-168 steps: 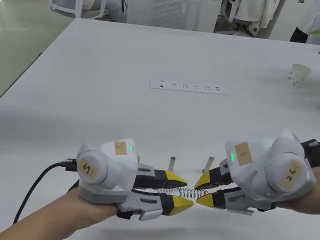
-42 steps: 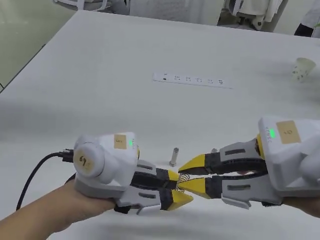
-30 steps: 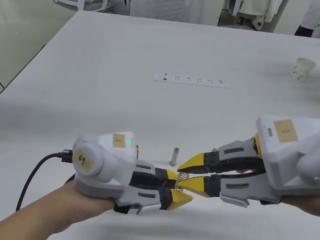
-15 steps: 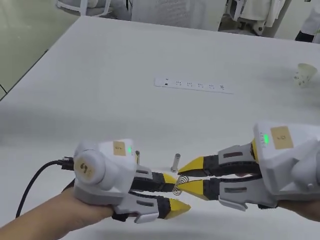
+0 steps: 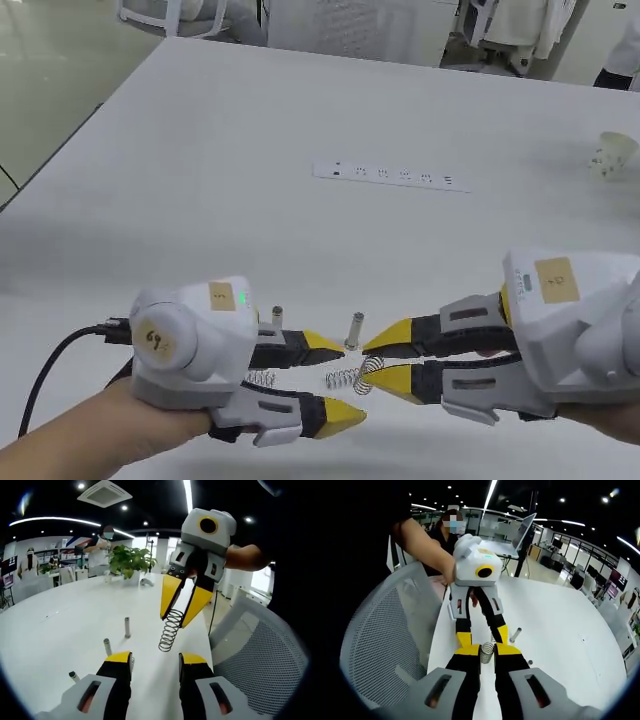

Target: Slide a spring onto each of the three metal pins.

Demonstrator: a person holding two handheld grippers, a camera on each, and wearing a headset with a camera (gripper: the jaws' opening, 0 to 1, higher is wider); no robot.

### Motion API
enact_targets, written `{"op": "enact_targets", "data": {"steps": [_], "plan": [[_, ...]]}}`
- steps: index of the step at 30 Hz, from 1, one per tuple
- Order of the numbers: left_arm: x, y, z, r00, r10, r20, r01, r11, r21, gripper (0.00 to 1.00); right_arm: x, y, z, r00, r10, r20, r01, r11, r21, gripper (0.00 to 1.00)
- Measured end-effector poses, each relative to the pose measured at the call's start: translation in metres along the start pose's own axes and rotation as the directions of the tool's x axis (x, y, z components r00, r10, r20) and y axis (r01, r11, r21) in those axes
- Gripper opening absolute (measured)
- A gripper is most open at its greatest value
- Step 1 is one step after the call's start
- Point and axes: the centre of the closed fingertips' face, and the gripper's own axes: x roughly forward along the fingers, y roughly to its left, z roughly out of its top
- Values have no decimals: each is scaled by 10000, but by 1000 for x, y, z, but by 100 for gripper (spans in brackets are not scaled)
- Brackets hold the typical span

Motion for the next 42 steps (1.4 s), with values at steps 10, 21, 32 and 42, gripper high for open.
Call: {"op": "enact_targets", "data": {"steps": [10, 21, 32, 42], "plan": [[-16, 10, -8, 9986, 525, -22, -525, 9984, -199, 42, 1, -2, -2, 9999, -117, -86, 116, 9999, -86, 7], [-40, 28, -23, 9902, 1380, -229, -1390, 9892, -473, 54, -2, -10, -8, 9987, -466, -205, 468, 9989, 74, 7], [-62, 42, -41, 9776, 2062, -412, -2092, 9734, -932, 72, -5, -13, -14, 9974, -646, -306, 653, 9977, 200, 7], [-71, 48, -46, 9667, 2520, -447, -2558, 9574, -1342, 88, -9, -21, -21, 9949, -897, -463, 910, 9955, 274, 7]]}}
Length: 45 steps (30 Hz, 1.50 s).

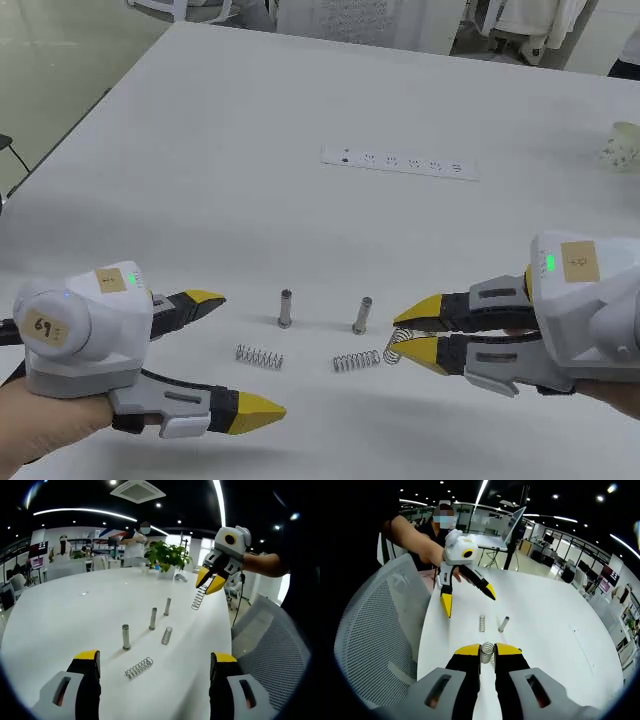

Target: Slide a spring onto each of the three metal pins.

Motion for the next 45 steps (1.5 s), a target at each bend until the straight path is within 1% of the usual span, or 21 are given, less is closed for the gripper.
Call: {"op": "enact_targets", "data": {"steps": [3, 5, 6, 8, 9, 13, 18, 27, 31, 37, 42, 45], "plan": [[-2, 1, -1, 9999, 93, 53, -92, 9999, -103, 92, -1, -2, -4, 9999, -109, -55, 109, 9999, 31, 7], [-4, 3, -1, 9997, 184, 137, -183, 9998, -115, 96, -1, -3, -6, 9999, -140, -80, 140, 9999, 84, 7], [-6, 5, -1, 9995, 282, 170, -279, 9995, -133, 97, -1, -3, -8, 9998, -139, -146, 141, 9999, 96, 7], [-8, 9, -3, 9989, 437, 153, -434, 9989, -184, 98, -2, -4, -10, 9997, -181, -180, 183, 9998, 121, 7], [-9, 11, -4, 9982, 595, 68, -593, 9979, -252, 98, -2, -5, -11, 9996, -199, -201, 202, 9997, 137, 7], [-12, 16, -3, 9964, 825, 177, -821, 9963, -246, 98, -3, -10, -16, 9987, -370, -346, 376, 9991, 178, 7], [-13, 16, 0, 9960, 848, 268, -841, 9961, -261, 98, -7, -19, -22, 9971, -593, -484, 607, 9977, 294, 7], [-16, 18, -1, 9954, 918, 256, -908, 9952, -375, 98, -16, -36, -40, 9919, -1002, -782, 1045, 9931, 534, 7], [-16, 20, -4, 9951, 974, 163, -966, 9943, -453, 98, -18, -44, -46, 9893, -1173, -871, 1231, 9903, 646, 7], [-16, 21, -5, 9950, 992, 152, -983, 9940, -488, 98, -21, -61, -51, 9831, -1564, -956, 1639, 9835, 768, 7], [-16, 21, -11, 9951, 989, -74, -992, 9942, -417, 98, -25, -78, -54, 9756, -1958, -992, 2051, 9742, 945, 7], [-17, 20, -11, 9950, 1001, -40, -1002, 9938, -479, 98, -27, -86, -57, 9724, -2086, -1050, 2193, 9701, 1037, 7]]}}
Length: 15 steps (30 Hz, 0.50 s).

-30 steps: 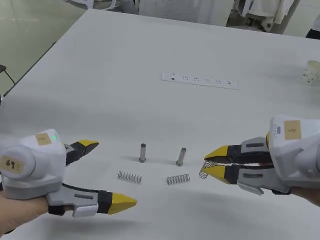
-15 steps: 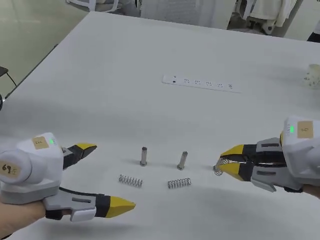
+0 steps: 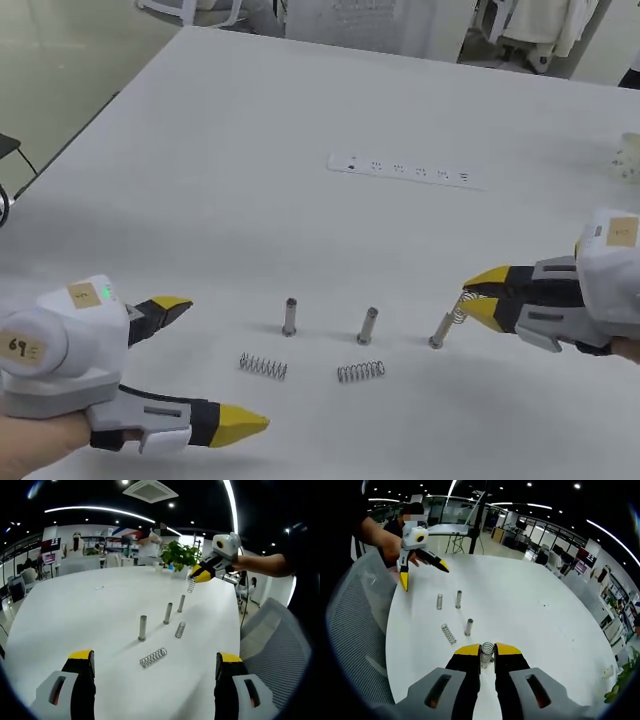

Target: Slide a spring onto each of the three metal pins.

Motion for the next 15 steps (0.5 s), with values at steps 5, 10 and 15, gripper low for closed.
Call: {"op": "enact_targets", "data": {"steps": [5, 10, 15], "plan": [[-1, 1, -2, 10000, 35, -40, -34, 10000, 53, 98, 1, -7, -2, 9999, -145, 37, 144, 9994, 330, 7], [-1, 1, -4, 9999, 52, -150, -50, 9999, 145, 98, 4, -8, -4, 9998, -191, 16, 190, 9987, 482, 7], [-2, 0, -7, 9998, 55, -184, -53, 9999, 137, 98, 7, -9, -7, 9997, -232, -5, 232, 9971, 719, 7]]}}
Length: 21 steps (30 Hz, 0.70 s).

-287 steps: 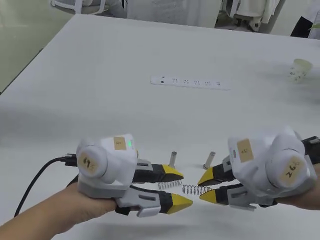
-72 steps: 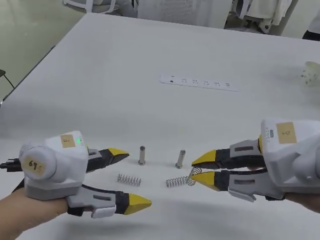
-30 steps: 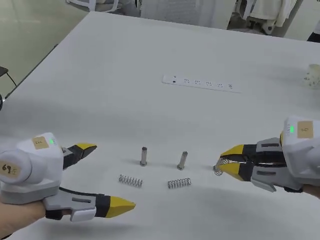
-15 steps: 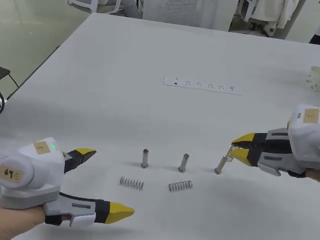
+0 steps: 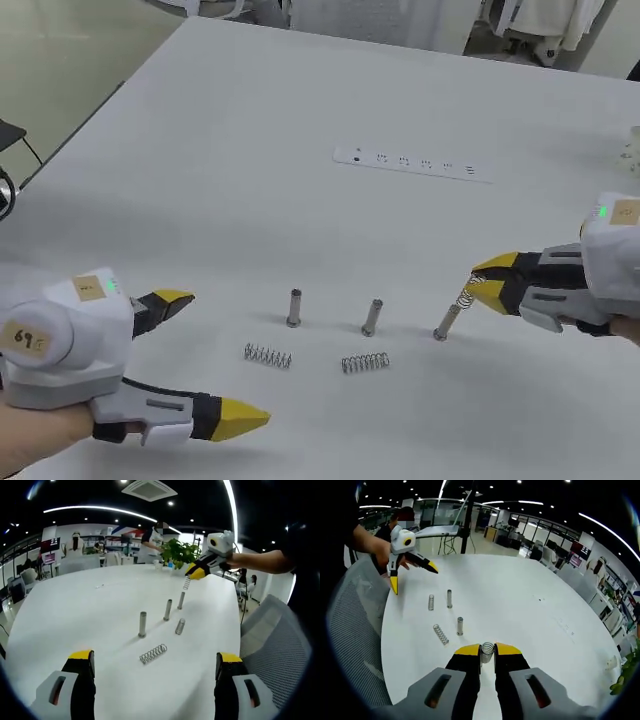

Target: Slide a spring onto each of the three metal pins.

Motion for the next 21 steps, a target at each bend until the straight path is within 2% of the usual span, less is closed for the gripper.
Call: {"op": "enact_targets", "data": {"steps": [21], "plan": [[-2, 2, -3, 9999, 115, -47, -116, 9998, -191, 98, 5, -1, -3, 10000, -67, 37, 66, 9994, 336, 7]]}}
